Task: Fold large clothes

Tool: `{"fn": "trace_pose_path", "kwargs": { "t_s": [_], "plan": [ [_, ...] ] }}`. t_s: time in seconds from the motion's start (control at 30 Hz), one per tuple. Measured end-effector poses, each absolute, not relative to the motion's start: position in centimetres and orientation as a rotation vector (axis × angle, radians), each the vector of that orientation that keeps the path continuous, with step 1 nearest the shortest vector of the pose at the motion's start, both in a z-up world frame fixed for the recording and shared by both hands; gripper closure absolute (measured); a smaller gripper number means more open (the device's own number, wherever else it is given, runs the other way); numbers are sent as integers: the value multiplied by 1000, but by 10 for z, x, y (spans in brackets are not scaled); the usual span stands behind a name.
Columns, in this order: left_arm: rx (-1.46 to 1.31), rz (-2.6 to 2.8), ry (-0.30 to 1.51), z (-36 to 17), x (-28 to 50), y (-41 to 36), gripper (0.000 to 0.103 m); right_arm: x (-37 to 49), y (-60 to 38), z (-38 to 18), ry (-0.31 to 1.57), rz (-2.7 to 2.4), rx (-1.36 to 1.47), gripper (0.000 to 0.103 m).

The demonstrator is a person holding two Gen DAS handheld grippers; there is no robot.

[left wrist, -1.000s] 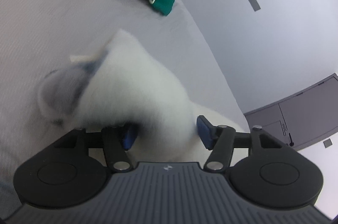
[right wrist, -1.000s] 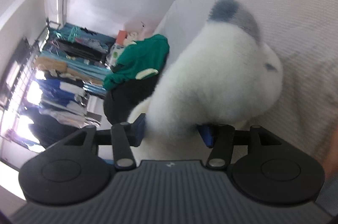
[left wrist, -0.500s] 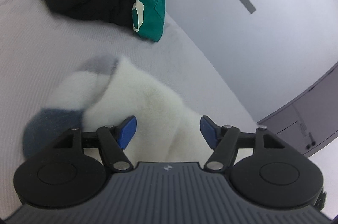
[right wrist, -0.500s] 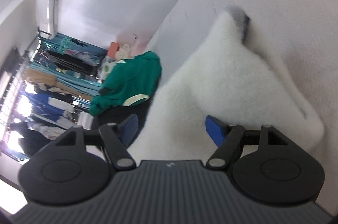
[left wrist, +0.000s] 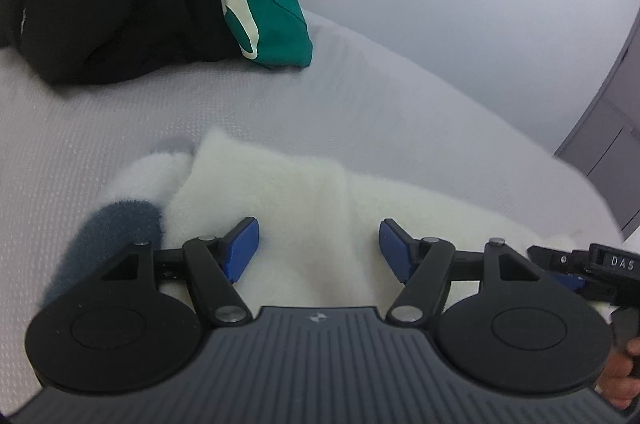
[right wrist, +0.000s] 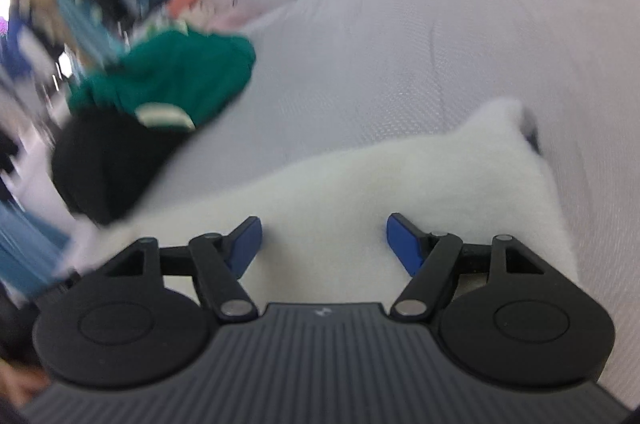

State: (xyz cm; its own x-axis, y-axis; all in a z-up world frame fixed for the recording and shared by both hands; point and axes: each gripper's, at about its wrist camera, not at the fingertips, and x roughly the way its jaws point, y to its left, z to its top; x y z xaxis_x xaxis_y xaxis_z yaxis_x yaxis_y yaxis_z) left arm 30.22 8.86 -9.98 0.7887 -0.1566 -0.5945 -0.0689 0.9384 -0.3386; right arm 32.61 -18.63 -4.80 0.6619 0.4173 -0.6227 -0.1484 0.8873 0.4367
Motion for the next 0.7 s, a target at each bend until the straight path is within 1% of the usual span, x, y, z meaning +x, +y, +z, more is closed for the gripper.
{"fn": "trace_pose_path", "kwargs": {
  "t_s": [0.17, 0.4, 0.47, 0.7],
  "plan": [
    [-362, -38, 684, -113, 321, 91, 30, 338, -177, -53, 789, 319, 262, 29],
    [-348, -26, 702, -120, 337, 90, 29, 349, -180, -64, 758, 343, 230, 26],
    [-351, -26, 701, -121, 337, 90, 29, 357, -170, -63, 749, 344, 227, 26],
    [-306, -17, 646, -108, 312, 76, 27, 340, -173, -60, 682, 352, 208, 26]
  ]
}}
